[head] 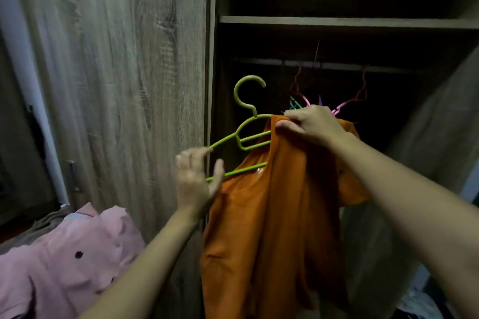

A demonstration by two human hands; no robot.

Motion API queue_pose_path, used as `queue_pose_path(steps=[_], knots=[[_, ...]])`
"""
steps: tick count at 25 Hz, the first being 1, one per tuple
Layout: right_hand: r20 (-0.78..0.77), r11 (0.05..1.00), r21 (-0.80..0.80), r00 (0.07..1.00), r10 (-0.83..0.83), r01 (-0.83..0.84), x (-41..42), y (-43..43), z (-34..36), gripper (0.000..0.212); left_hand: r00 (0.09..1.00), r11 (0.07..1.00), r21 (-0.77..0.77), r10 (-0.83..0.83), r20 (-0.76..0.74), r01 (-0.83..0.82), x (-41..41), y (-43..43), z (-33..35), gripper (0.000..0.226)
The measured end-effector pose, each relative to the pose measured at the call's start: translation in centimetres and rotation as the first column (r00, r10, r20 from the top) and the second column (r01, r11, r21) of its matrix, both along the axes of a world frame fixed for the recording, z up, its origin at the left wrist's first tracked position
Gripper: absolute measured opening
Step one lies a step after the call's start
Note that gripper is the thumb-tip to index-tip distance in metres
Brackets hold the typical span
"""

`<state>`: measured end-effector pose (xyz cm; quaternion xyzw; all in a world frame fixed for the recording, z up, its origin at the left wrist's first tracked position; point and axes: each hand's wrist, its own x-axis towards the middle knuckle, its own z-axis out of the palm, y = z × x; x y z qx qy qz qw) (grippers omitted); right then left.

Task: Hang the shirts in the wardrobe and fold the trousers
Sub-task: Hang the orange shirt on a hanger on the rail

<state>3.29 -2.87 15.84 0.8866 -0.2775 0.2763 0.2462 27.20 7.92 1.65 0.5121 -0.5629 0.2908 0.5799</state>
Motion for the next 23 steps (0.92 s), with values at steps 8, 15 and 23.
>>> queue_pose_path(steps=[8, 15, 23], knots=[[-0.017, 1.0, -0.005, 1.0, -0.007, 0.007, 0.0, 0.8, 1.5, 0.06, 0.904, 0.78, 0.586, -0.389, 0.176, 0.221, -5.6, -2.1, -1.5, 0.048], [0.107, 0.963, 0.175, 0.968, -0.227, 0.206, -6.7, 0.9, 1.0, 0.061, 0.921, 0.866, 0.427, -0.356, 0.158, 0.261, 4.9, -1.7, -3.9, 0.039], [0.178, 0.912, 0.369, 0.95, -0.255, 0.176, -8.5, 0.7, -1.9, 0.06, 0.847, 0.793, 0.555, -0.456, 0.271, 0.249, 7.8, -3.5, 5.8, 0.047]])
